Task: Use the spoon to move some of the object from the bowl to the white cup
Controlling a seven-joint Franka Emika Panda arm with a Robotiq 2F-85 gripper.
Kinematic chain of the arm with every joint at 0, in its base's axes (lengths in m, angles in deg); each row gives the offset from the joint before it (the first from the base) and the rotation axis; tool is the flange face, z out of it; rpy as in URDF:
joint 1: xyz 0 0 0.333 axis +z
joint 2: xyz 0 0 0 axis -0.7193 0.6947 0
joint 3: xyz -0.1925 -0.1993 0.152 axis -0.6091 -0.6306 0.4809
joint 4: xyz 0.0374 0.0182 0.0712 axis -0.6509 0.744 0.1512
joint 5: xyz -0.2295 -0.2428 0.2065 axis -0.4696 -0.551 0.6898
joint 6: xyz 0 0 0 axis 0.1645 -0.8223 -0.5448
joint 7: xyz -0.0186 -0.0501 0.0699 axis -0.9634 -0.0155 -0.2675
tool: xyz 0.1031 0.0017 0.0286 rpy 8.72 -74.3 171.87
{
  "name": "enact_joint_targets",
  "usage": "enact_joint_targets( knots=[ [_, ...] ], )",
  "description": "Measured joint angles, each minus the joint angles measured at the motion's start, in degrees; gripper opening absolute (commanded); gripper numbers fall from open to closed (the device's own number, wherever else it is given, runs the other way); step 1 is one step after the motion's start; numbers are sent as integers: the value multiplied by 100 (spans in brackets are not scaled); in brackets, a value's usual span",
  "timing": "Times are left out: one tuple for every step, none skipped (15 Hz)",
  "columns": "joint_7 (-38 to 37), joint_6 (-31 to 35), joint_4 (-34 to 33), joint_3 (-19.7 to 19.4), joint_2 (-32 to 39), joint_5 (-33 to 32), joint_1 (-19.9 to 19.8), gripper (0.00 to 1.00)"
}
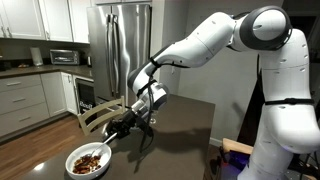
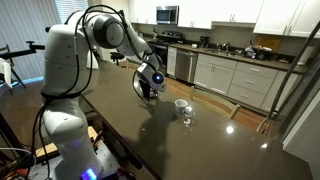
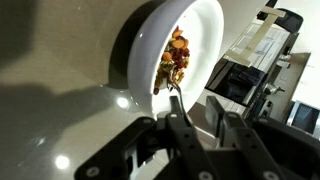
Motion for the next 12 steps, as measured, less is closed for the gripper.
enact_joint_targets(
  knots=[
    [5, -1, -4, 5, -1, 0, 1, 2],
    [6, -2, -8, 10, -1, 0, 1, 2],
    [7, -2, -11, 13, -1, 0, 1, 1],
    [7, -3, -13, 14, -1, 0, 1, 3],
    [7, -5, -14, 14, -3, 0, 1, 4],
    [7, -5, -14, 14, -4, 0, 1, 4],
    [7, -5, -14, 14, -9, -2, 1, 4],
    [7, -5, -13, 12, -18, -8, 1, 4],
    [7, -4, -8, 9, -34, -37, 1, 4],
    [5, -3, 4, 2, -56, -87, 0, 4],
    [-2, 7, 22, -6, -81, -148, 0, 4],
    [-44, 8, 44, -106, -118, -251, 75, 4]
  ],
)
